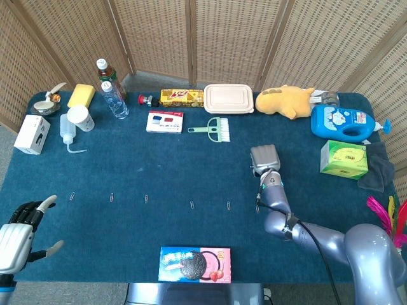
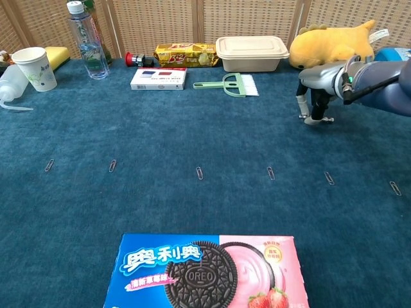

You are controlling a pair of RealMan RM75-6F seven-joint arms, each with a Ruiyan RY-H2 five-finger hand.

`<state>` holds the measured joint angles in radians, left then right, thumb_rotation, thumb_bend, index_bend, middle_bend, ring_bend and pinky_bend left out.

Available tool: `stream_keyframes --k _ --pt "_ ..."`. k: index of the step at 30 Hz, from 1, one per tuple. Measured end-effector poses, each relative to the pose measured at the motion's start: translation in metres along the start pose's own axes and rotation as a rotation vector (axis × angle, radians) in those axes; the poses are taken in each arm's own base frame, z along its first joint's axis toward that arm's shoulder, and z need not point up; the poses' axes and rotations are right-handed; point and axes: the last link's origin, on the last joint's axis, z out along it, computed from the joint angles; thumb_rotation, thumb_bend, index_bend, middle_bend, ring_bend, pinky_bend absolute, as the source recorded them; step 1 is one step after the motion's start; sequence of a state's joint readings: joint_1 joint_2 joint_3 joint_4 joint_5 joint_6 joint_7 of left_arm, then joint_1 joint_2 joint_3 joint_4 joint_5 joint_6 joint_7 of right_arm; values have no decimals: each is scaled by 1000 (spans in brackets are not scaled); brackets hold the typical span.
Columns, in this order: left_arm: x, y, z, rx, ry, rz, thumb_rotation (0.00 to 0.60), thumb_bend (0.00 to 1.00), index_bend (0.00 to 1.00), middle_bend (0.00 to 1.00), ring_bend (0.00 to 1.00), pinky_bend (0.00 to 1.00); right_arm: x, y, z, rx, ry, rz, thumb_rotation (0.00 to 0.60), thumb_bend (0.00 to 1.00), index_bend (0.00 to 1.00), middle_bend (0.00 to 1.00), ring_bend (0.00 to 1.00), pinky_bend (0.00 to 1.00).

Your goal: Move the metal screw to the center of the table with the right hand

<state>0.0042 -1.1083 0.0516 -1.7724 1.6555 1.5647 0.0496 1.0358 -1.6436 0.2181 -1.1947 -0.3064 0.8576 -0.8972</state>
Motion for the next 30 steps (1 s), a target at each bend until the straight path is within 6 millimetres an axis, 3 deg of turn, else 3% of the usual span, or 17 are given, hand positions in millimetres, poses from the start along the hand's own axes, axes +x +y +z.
stream_keyframes --k 8,19,30 --pt "0 2 -1 -11 2 1 600 205 88 246 165 137 18 5 -15 65 19 161 600 428 660 918 1000 1000" --pt "2 8 2 -37 11 -10 600 204 81 246 162 137 39 13 -72 275 -24 406 600 428 662 918 1000 1000" --pt "2 10 2 -50 17 -18 600 205 79 246 160 137 24 9 -121 424 -103 364 600 429 662 919 1000 1000"
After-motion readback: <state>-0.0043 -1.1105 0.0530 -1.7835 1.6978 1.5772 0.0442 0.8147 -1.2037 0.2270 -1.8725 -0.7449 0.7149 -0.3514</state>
